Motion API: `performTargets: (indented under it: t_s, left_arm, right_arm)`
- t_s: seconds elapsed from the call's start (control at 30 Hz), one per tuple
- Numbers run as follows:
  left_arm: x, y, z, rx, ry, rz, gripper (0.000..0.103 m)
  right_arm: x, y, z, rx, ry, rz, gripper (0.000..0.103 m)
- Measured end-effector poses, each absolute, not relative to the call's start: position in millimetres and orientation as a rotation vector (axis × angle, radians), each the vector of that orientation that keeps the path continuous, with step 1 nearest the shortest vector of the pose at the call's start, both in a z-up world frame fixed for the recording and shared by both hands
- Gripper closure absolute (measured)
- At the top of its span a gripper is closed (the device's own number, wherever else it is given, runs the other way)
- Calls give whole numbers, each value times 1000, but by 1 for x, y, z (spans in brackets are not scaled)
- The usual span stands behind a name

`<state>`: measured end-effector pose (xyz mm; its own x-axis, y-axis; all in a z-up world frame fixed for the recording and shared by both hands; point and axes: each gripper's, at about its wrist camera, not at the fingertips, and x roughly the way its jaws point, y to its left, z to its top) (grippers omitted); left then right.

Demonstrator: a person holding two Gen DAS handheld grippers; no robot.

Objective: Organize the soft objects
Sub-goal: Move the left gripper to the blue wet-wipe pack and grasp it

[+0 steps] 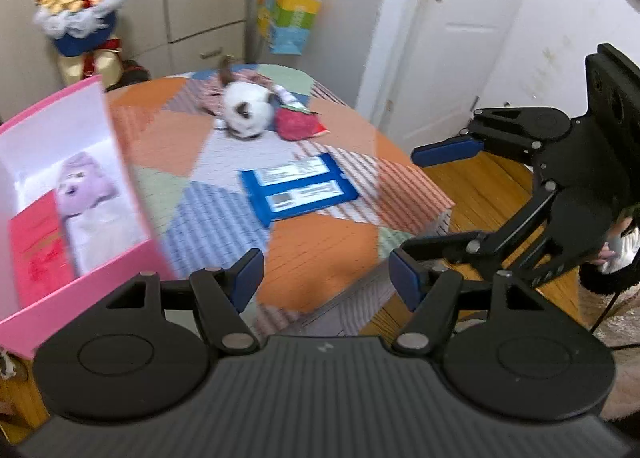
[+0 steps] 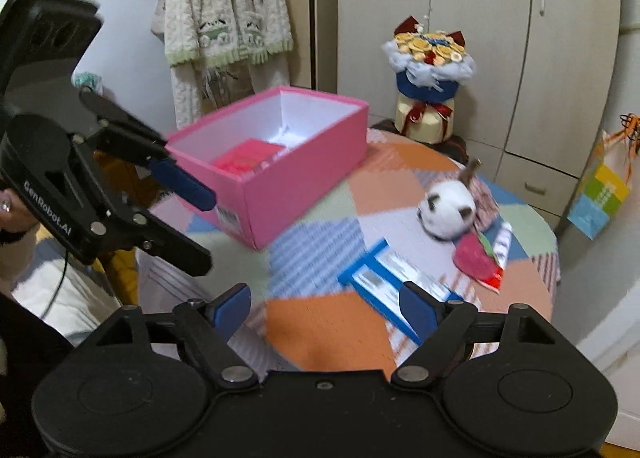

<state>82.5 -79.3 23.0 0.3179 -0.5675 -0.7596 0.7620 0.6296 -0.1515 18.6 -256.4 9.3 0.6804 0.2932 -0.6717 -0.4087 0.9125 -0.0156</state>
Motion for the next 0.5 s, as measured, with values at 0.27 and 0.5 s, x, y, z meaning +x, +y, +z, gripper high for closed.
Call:
performTargets:
  t_s: [0.27,0.5]
  left_arm:
    - [108,-112,-8,179,867,-857,37]
    - [132,-137,-38,179,762,-772,39]
  right_arm:
    - [17,-281,-28,-185,681,373,18]
    - [49,-293,-66,-140,623,409,18]
